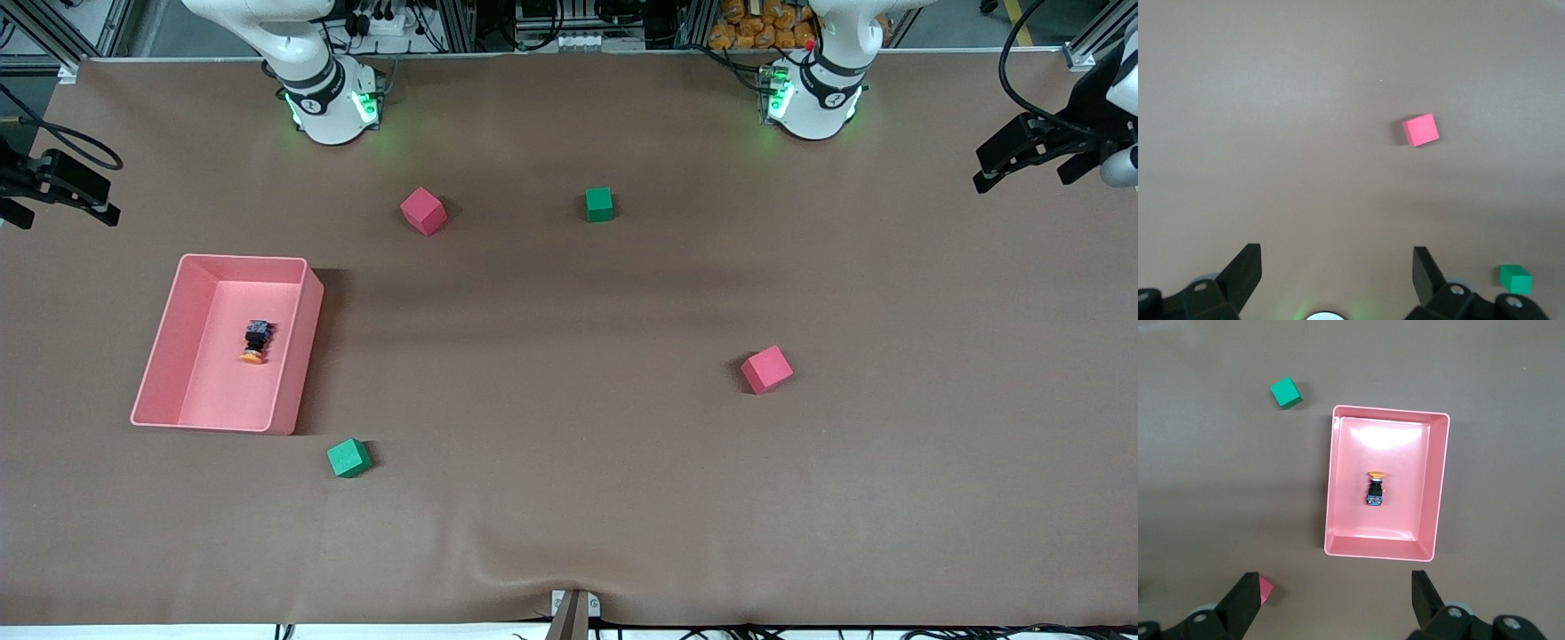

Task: Place and upright button with both arms
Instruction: 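Reach the right gripper into the pink tray and grasp the button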

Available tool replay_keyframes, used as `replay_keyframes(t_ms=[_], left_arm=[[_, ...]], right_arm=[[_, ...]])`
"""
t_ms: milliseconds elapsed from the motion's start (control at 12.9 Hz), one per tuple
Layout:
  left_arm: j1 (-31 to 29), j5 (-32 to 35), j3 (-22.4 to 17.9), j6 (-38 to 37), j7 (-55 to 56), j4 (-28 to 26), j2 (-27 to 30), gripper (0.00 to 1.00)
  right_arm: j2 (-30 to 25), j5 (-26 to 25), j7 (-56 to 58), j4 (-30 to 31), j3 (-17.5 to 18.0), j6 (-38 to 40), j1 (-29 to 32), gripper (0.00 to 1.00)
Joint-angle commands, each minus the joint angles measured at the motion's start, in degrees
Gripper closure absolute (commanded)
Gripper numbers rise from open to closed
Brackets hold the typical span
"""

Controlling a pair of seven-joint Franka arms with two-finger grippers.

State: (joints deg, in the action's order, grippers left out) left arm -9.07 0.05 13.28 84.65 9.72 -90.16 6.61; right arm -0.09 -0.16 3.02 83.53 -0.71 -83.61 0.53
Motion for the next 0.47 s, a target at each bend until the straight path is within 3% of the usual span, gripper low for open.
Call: replay_keyframes(t_ms=[0, 388], left_arm=[[-0.33, 1.36, 0.6, -0.01, -1.37, -0.19, 0.51, 0.0], [-0.51, 1.36, 0.6, -0.01, -1.55, -0.11, -0.8, 0.0]], right_arm=[[0.8, -0.63, 0.58, -1.35, 0.1, 0.37, -0.18, 0.0], [3.33, -1.32, 0.58, -1.26, 0.01, 0.99, 0.0, 0.0]])
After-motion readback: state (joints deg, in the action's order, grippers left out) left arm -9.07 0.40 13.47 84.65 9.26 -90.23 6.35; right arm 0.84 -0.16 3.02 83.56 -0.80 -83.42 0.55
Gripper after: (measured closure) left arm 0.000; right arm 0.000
